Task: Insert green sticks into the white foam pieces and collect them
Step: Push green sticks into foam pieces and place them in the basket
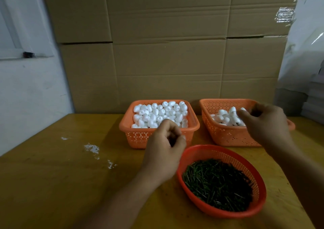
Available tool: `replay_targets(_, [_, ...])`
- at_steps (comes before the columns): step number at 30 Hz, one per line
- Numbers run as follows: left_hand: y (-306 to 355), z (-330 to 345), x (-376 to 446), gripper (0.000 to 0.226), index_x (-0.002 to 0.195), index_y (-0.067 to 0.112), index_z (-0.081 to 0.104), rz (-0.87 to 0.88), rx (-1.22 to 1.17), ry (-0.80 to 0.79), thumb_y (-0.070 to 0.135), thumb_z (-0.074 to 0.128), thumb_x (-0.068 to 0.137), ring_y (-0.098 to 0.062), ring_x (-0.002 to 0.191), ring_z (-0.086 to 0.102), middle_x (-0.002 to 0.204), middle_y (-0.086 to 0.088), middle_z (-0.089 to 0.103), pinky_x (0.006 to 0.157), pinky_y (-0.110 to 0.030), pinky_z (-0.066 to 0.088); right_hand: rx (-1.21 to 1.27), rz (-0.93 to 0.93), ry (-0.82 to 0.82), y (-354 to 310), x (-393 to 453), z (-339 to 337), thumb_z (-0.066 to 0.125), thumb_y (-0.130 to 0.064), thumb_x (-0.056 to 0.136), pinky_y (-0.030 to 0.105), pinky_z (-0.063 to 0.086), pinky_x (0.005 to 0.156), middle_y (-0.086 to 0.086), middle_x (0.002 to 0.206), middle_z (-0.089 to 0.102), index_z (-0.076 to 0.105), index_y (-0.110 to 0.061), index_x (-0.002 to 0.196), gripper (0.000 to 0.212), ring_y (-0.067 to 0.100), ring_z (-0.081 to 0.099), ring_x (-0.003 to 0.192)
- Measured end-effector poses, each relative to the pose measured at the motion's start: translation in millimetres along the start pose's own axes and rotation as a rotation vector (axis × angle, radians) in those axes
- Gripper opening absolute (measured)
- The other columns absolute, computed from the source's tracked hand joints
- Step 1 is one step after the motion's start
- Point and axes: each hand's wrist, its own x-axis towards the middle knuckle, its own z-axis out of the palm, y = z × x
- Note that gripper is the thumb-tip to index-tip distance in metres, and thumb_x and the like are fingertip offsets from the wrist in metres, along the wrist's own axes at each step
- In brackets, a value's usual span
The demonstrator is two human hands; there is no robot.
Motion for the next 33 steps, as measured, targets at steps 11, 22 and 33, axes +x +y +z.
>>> replay_targets(11, [-15,-38,102,0.028,0.090,0.019,0.059,-0.242,0.473,-0.132,-0.004,0.042,0.091,-0.014,0.070,0.067,0.087,-0.001,0.074,0.053,-0.020,0.046,-0.012,-0.160,-0.443,-18,-72,4,0.067,-0.009,0.089,0.043,0.054,0.052,0.000,0.069,0.073,0.073,-0.032,0.084,0.024,0.020,0.064,0.052])
replay_targets(22, [-50,-20,154,0.051,0.119,0.029,0.063,-0.414,1.271,-0.645,0.064,0.064,0.082,-0.020,0.117,0.057,0.113,0.008,0.058,0.102,-0.039,0.047,0.001,-0.232,-0.428,-11,-75,6,0.068,-0.013,0.089,0.037,0.053,0.049,-0.009,0.065,0.071,0.072,-0.036,0.088,0.023,0.012,0.063,0.047])
replay_targets(33, [-82,-10,163,0.033,0.122,0.014,0.067,-0.550,1.127,-0.656,0.027,0.067,0.092,-0.023,0.111,0.061,0.120,-0.004,0.066,0.100,-0.042,0.051,-0.059,-0.248,-0.449,-10,-76,6,0.068,-0.019,0.090,0.038,0.048,0.046,-0.009,0.060,0.068,0.072,-0.034,0.089,0.016,0.012,0.057,0.042])
